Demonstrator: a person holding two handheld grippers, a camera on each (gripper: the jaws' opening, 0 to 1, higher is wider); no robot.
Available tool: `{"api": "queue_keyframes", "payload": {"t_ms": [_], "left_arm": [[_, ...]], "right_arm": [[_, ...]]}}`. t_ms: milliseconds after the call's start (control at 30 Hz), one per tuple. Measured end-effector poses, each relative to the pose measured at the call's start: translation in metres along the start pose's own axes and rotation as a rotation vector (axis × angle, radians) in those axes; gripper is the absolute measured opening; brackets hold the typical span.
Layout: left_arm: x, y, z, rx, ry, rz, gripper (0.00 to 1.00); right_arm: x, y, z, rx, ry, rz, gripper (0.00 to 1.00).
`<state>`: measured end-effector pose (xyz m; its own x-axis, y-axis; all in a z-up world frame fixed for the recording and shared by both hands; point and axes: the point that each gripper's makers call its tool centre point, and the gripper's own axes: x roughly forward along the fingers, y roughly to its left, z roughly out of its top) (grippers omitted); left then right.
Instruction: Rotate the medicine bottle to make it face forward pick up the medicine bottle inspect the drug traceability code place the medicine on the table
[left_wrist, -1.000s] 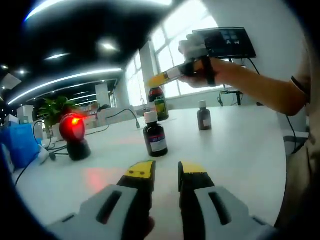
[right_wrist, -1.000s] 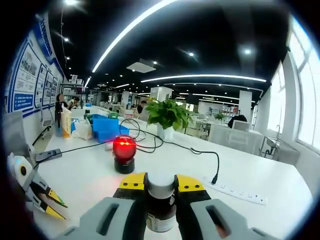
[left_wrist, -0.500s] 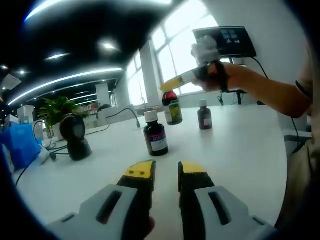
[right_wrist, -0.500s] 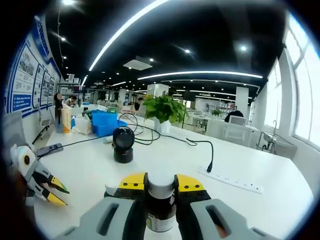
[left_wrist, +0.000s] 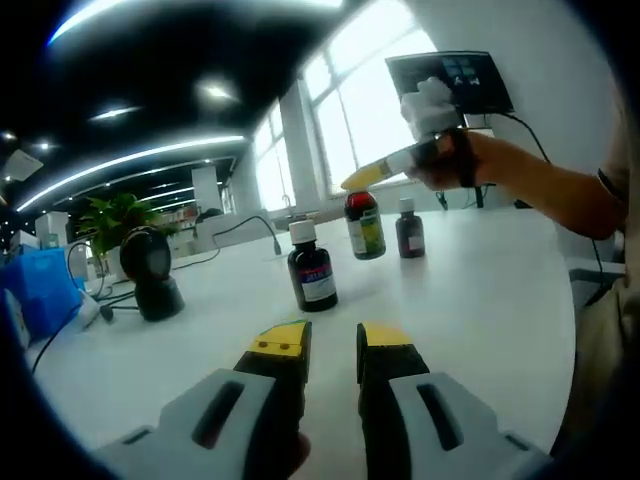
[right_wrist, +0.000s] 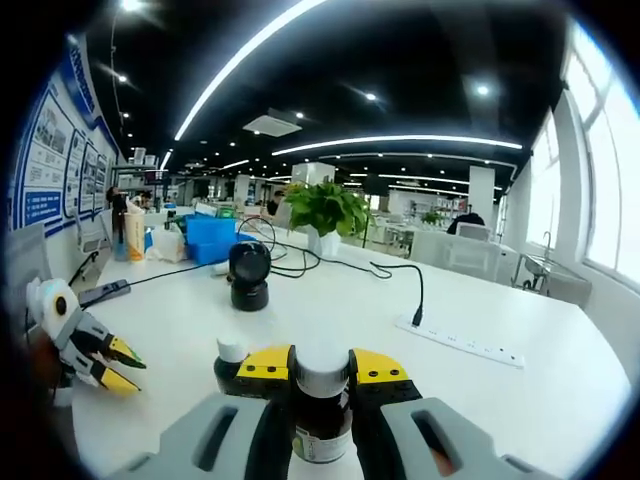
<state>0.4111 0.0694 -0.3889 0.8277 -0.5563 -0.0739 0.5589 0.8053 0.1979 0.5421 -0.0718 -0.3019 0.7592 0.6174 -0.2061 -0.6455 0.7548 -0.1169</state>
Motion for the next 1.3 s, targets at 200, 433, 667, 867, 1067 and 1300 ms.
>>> {"api": "queue_keyframes", "payload": {"t_ms": [200,433,667,867,1067,1300], "left_arm": [[0.0,0.0,-0.001,0.003,0.003,0.002,0.1],[0.0,0.001,-0.002,0.003,0.004,0.004,0.1],[0.0,0.001,-0.002,0.004,0.005,0.005,0.1],[0.0,0.0,-0.001,0.004,0.004,0.004,0.1],[0.0,0.0,-0.001,0.009,0.007,0.005,0.1],[0.0,0.0,0.0,0.009,0.007,0.004,0.1]], "right_arm": [[-0.002,0.002,-0.007,0.008,0.008,0.004,0.16],[-0.001,0.003,-0.011,0.022,0.013,0.004,0.16],[0.0,0.006,-0.015,0.036,0.018,0.007,0.16],[-0.002,0.006,-0.017,0.041,0.021,0.005,0.16],[-0.001,0.008,-0.023,0.057,0.029,0.008,0.16],[-0.001,0.006,-0.027,0.069,0.028,0.005,0.16]]}}
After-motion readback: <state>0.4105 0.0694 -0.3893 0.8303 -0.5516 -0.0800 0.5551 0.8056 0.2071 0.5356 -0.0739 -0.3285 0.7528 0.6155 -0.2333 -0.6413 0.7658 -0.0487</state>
